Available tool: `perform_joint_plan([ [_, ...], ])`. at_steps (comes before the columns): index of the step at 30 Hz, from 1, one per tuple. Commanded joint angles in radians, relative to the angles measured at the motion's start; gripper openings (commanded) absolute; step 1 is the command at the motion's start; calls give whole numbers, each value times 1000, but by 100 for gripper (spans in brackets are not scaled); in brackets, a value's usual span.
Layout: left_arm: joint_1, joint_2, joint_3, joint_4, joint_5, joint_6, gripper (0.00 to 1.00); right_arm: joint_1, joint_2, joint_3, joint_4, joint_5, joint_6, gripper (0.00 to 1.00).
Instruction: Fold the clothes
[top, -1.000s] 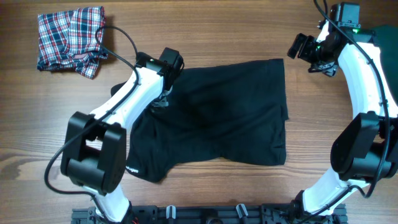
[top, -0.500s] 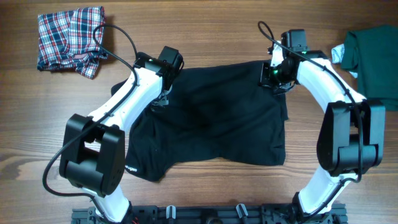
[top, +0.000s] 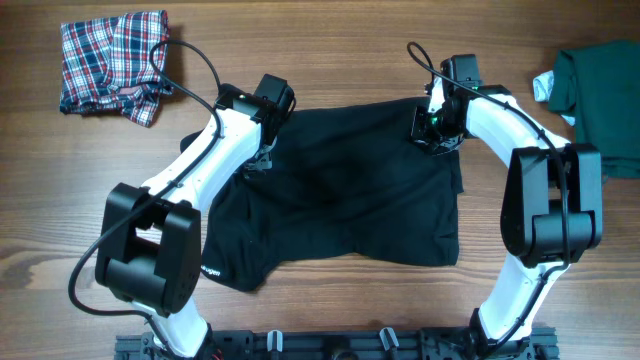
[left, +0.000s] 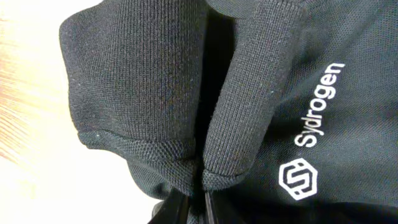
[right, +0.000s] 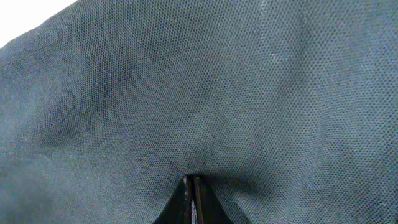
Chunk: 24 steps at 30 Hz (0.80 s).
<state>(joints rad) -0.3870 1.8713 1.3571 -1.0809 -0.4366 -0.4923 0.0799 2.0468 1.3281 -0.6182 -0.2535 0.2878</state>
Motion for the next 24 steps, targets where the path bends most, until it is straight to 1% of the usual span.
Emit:
perform_joint_plan([
  [1,-1,-22,0,-5,2,-17,7,4,32,-13,5,76,35,4],
  [6,-1,-23,0,-9,2,-17,8,4,35,-13,4,113,39,4],
  [8,-1,-28,0,-9,1,-17,11,3,53,-13,2,142,56,4],
  [12,-1,-46,0,-10,1,-10,12,2,99,-13,3,143,56,4],
  [13,-1,-52,0,-17,1,-10,11,1,106,-13,4,143,56,4],
  [15,-1,-60,0,-40,-3,-10,5,-2,111,-13,4,162,57,4],
  [20,7,-69,0,-90,-37,-11,6,-7,111,-13,4,179,80,4],
  [24,45,-79,0,-120,-37,-14,6,-7,111,-13,3,179,79,4],
])
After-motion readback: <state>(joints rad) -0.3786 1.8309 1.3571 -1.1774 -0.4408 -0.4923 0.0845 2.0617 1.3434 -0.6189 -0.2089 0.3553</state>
